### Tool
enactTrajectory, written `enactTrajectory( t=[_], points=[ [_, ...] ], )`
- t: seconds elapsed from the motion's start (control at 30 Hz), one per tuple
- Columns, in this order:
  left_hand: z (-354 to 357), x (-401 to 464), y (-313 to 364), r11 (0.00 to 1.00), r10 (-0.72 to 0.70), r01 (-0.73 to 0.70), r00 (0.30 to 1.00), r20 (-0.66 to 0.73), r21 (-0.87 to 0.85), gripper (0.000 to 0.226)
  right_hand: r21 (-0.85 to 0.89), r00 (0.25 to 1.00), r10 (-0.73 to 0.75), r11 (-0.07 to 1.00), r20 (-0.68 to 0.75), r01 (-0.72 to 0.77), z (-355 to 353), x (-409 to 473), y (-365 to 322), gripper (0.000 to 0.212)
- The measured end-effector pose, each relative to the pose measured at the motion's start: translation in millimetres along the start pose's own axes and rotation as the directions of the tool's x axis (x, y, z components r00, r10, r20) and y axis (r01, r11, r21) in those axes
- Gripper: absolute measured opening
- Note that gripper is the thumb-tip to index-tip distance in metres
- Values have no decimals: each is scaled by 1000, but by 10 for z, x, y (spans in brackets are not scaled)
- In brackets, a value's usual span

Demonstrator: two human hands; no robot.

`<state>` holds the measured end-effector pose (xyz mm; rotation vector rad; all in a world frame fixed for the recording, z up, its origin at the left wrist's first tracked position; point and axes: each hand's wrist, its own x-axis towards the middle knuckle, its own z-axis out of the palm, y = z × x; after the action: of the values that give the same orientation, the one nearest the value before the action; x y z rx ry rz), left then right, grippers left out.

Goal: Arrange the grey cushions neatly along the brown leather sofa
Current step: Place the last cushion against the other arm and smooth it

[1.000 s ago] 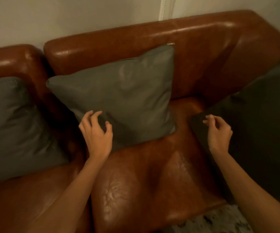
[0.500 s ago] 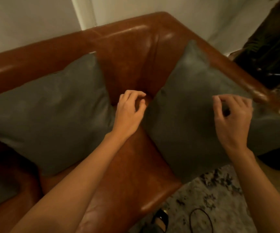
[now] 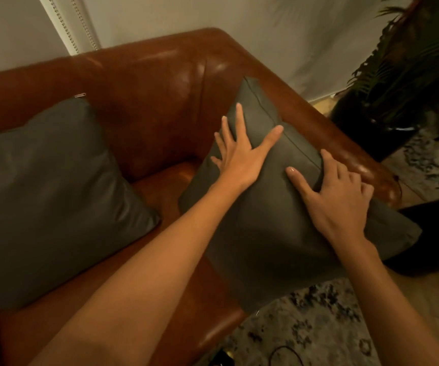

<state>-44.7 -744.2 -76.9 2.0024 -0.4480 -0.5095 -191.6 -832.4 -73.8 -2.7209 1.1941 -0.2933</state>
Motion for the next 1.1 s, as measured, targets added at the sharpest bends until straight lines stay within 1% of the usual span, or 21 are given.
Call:
enactTrajectory(
  t=[0.1,0.17,0.37,0.4,0.43,0.47,0.5,0.53,0.57,0.6,0.63,0.67,0.7,0.73,0.8,0.83,0.87,0.93,1.0,1.03,1.1],
  points=[
    [-22,154,38,994,-112,112,994,-7,-22,102,-2,999,-29,1000,-14,29,20,20,5,84],
    [-15,233,64,989,-148,147,988,-32,-24,108,-11,999,-39,999,-32,38,34,36,8,80],
    [12,270,-6,991,-111,118,987,-121,56,99,-74,997,-49,996,-53,45,38,84,-68,75],
    [-12,271,-26,992,-93,103,987,-134,71,97,-85,997,-56,995,-51,51,49,88,-95,75],
    [-41,277,-40,993,-34,51,988,-153,108,93,-88,997,-61,995,-52,56,60,96,-122,74],
    [-78,277,-47,982,87,-55,981,-174,179,87,-80,997,-65,995,-52,60,65,111,-155,71],
    [-127,279,-53,937,262,-208,950,-171,280,78,-63,997,-67,996,-49,63,70,126,-184,68],
    [-177,290,-60,846,446,-375,887,-117,379,69,-44,997,-69,997,-44,67,68,142,-212,63],
    [-230,328,-69,726,588,-527,809,-1,442,61,-20,997,-65,998,-40,64,64,155,-243,58],
    [-273,367,-77,617,659,-636,740,137,463,54,11,998,-62,998,-32,63,50,171,-262,54],
    [-303,400,-91,549,659,-691,704,265,470,50,47,998,-62,997,-16,63,23,193,-268,51],
    [-329,445,-119,512,625,-714,691,362,478,49,84,998,-57,995,5,56,-10,206,-274,48],
    [-349,486,-157,489,599,-721,687,412,491,49,122,998,-53,991,23,49,-67,195,-275,45],
    [-360,513,-195,473,592,-722,685,425,505,49,158,998,-58,986,20,54,-144,155,-266,42],
    [-375,530,-232,456,604,-725,678,418,517,49,170,994,-68,982,-84,82,-327,-19,-216,35],
    [-379,535,-237,457,605,-724,679,416,517,49,157,987,-43,985,-152,67,-414,-147,-156,34],
    [-377,536,-234,458,603,-720,682,413,521,48,166,979,6,986,-202,28,-482,-292,-77,33],
    [-364,530,-221,456,599,-712,690,407,534,47,259,960,163,961,-228,-101,-530,-557,113,37],
    [-352,514,-204,456,586,-710,693,420,536,47,367,927,310,904,-210,-219,-445,-741,275,45],
    [-348,505,-196,455,577,-711,694,431,536,46,433,913,361,865,-189,-252,-385,-791,316,49],
    [-314,478,-144,465,544,-696,712,444,547,46,568,895,419,778,-152,-268,-268,-817,336,54]
  ],
)
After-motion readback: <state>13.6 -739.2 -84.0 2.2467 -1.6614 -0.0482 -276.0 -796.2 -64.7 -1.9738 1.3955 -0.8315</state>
